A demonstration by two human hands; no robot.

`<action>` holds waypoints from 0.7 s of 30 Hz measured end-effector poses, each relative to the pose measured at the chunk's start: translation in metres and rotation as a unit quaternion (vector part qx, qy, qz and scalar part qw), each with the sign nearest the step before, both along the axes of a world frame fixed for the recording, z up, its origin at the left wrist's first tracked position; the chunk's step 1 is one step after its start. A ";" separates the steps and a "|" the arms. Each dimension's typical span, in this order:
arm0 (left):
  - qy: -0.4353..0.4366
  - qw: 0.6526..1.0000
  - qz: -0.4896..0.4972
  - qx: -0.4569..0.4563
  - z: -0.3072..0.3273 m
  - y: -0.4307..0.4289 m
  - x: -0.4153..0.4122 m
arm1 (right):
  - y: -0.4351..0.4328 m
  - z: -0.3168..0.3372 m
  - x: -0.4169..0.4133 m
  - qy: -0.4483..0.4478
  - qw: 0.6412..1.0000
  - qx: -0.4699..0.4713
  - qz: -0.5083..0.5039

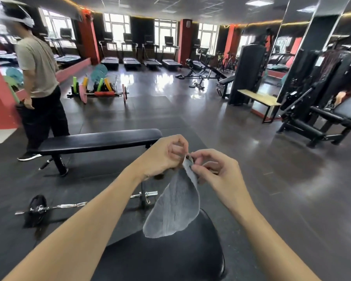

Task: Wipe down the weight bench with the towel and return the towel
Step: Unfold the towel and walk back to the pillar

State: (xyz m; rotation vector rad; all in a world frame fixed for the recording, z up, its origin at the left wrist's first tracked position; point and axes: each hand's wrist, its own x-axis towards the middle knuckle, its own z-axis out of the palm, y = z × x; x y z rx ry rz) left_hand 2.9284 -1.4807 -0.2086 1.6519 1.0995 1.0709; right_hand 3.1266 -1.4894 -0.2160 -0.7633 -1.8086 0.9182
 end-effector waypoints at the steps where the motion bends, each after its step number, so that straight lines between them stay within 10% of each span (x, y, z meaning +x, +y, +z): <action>1: -0.002 1.000 0.001 0.001 0.002 0.002 0.002 | 0.002 0.003 0.002 -0.013 1.000 0.015 -0.003; 21: -0.091 0.991 -0.100 0.012 0.024 0.088 0.061 | 0.057 0.061 0.064 -0.028 0.999 0.003 0.017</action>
